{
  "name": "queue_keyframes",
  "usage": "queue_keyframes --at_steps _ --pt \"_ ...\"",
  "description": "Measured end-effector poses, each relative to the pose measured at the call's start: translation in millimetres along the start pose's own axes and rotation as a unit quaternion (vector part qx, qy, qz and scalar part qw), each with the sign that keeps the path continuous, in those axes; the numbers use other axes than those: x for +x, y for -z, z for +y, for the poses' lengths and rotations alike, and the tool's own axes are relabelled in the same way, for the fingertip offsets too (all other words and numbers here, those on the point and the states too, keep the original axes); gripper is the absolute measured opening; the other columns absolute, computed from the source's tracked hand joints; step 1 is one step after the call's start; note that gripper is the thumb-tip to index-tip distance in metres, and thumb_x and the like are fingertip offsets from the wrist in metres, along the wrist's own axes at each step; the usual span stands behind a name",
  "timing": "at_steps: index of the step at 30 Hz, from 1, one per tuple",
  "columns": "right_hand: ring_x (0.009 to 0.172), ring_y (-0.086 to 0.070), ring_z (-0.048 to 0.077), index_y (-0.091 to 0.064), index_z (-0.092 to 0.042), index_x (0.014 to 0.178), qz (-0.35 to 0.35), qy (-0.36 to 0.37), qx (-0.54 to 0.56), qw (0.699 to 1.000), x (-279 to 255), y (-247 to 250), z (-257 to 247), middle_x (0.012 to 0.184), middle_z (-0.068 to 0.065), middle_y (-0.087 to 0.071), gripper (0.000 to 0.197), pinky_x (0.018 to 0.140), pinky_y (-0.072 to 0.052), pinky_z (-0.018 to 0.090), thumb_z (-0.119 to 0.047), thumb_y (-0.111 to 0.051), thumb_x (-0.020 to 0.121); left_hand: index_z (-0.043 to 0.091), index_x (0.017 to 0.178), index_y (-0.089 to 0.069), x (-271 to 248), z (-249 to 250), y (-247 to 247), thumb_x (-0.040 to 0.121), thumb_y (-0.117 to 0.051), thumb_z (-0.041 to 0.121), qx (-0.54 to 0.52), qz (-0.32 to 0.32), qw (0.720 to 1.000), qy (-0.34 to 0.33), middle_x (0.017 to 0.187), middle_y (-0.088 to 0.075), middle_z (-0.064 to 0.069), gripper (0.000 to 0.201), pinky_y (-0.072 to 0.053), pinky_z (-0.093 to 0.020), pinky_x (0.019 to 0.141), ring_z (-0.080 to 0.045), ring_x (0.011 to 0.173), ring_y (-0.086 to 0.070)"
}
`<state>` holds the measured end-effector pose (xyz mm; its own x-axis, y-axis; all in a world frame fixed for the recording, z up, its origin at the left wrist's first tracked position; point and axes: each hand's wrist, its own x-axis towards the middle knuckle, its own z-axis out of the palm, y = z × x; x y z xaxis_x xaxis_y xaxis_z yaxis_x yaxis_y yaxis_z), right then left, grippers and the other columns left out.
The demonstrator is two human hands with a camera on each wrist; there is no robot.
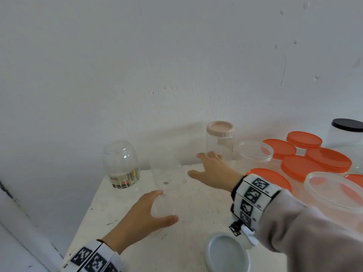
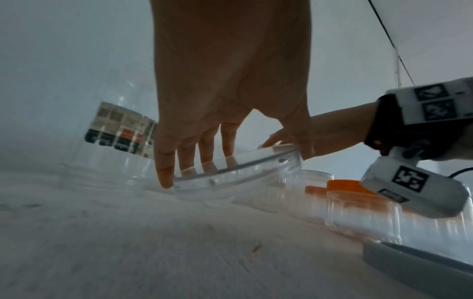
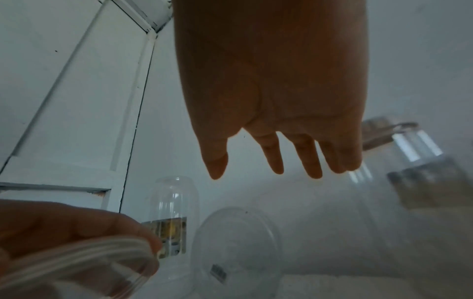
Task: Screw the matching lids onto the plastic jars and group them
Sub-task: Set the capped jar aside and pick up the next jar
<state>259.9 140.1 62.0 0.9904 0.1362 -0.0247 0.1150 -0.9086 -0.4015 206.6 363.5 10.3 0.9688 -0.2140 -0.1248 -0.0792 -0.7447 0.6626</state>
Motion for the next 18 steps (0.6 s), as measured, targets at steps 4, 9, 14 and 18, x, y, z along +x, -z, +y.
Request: queue_keyframes --at_steps 4,9,14,18 --pt "0.133 -0.030 0.035 -0.027 -0.011 0.145 -0.043 -0.016 0.032 0.998 34 -16 -40 0.144 0.017 -0.034 0.074 0.103 -0.032 0.046 -0.059 -0.046 0.092 0.040 0.140 -0.031 -7 -9 12 0.052 -0.065 0.075 -0.074 0.035 0.996 0.019 0.131 -0.034 0.023 0.101 -0.029 -0.022 0.094 0.001 0.115 -0.033" --pt "0.134 -0.035 0.038 -0.022 -0.007 0.147 -0.048 -0.075 0.053 0.995 63 -30 -68 0.147 0.020 -0.033 0.084 0.108 -0.031 0.047 -0.064 -0.044 0.090 0.042 0.140 -0.030 -12 -20 23 0.055 -0.067 0.072 -0.129 0.055 0.989 0.045 0.138 -0.035 0.019 0.097 -0.031 -0.029 0.101 -0.001 0.117 -0.032" --pt "0.127 -0.046 0.034 -0.018 -0.004 0.147 -0.092 -0.114 0.092 0.985 76 -42 -73 0.141 0.017 -0.043 0.091 0.105 -0.038 0.045 -0.061 -0.054 0.087 0.045 0.139 -0.029 -19 -26 30 0.055 -0.069 0.072 -0.142 0.052 0.987 0.059 0.146 -0.032 0.017 0.097 -0.031 -0.033 0.105 -0.001 0.118 -0.033" --pt "0.118 -0.052 0.031 -0.025 -0.004 0.142 -0.089 -0.123 0.113 0.982 77 -44 -69 0.132 0.015 -0.050 0.089 0.099 -0.044 0.041 -0.055 -0.065 0.081 0.043 0.141 -0.028 -23 -25 33 0.054 -0.067 0.072 -0.139 0.055 0.987 0.065 0.148 -0.032 0.015 0.100 -0.031 -0.034 0.107 -0.007 0.128 -0.034"
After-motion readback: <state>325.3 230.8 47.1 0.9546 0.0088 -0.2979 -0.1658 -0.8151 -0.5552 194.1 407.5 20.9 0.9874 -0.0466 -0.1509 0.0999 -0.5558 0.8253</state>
